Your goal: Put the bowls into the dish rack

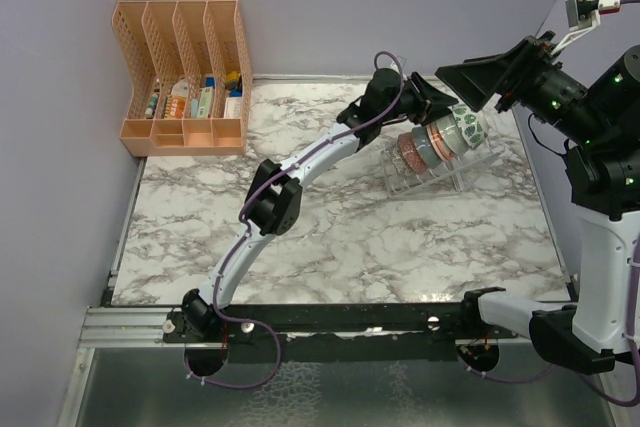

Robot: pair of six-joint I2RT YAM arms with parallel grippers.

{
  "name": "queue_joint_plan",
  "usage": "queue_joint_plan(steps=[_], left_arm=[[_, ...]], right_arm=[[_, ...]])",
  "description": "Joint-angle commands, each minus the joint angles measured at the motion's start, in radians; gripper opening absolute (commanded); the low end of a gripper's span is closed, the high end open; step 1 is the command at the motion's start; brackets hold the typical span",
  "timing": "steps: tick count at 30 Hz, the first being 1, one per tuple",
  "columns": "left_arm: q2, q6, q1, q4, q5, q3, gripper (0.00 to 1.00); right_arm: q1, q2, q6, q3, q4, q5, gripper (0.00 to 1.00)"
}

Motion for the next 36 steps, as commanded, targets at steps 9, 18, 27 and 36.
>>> queue_joint_plan(steps=[9, 18, 27, 36], left_arm=[[-0.185, 0.180, 0.023, -0.099, 0.020, -0.071, 0.45], [-0.273, 0.318, 0.033, -0.201, -0.011, -0.169, 0.50], [-0.290, 0.370, 0.032, -0.232, -0.038, -0.220, 0.56], [-0.252, 0.366, 0.020, -0.235, -0.029, -0.176, 0.64]], right_arm=[[-0.007, -0.019, 0.001, -0.019, 0.030, -0.013, 1.00], [-0.007, -0.026, 0.001, -0.038, 0.028, -0.024, 1.00], [-0.007, -0.018, -0.002, -0.034, 0.024, -0.024, 1.00], [-0.007, -0.014, -0.004, -0.031, 0.022, -0.025, 1.00]])
